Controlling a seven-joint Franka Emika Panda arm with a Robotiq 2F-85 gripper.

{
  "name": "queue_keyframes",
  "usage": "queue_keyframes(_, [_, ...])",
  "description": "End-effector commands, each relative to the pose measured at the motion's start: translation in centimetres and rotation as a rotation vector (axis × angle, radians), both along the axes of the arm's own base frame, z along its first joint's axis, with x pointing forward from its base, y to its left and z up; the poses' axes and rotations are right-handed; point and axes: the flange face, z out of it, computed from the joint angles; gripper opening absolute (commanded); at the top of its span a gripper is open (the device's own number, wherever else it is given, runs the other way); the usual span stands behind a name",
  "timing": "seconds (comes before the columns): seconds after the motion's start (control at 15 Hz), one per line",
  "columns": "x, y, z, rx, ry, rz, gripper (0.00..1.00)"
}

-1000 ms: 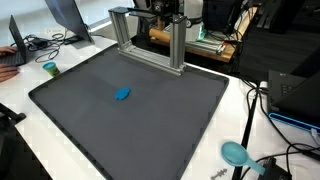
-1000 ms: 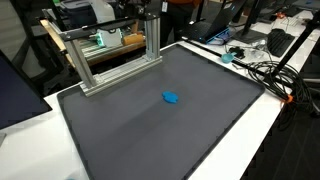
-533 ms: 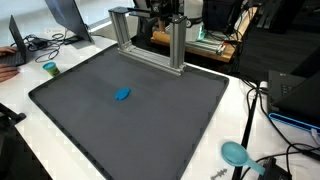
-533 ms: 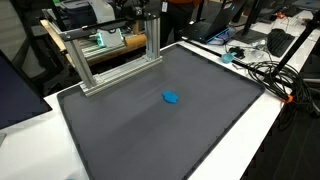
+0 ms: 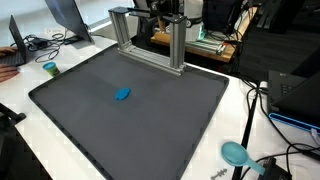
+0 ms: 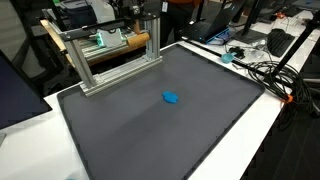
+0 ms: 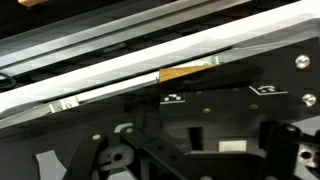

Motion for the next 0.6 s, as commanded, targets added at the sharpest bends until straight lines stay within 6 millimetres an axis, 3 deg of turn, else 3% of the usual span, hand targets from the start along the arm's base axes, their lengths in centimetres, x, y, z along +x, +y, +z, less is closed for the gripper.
queue_keyframes(0.0, [-1.9,1.7,1.7,-0.104,-0.117,0.083,1.0])
queue_keyframes(0.2, [-2.6,3.2,2.2,-0.226,-0.123,0.134,1.0])
queue_keyframes(0.53, [-3.3,3.6,2.4,-0.1,-0.176,0.173,1.0])
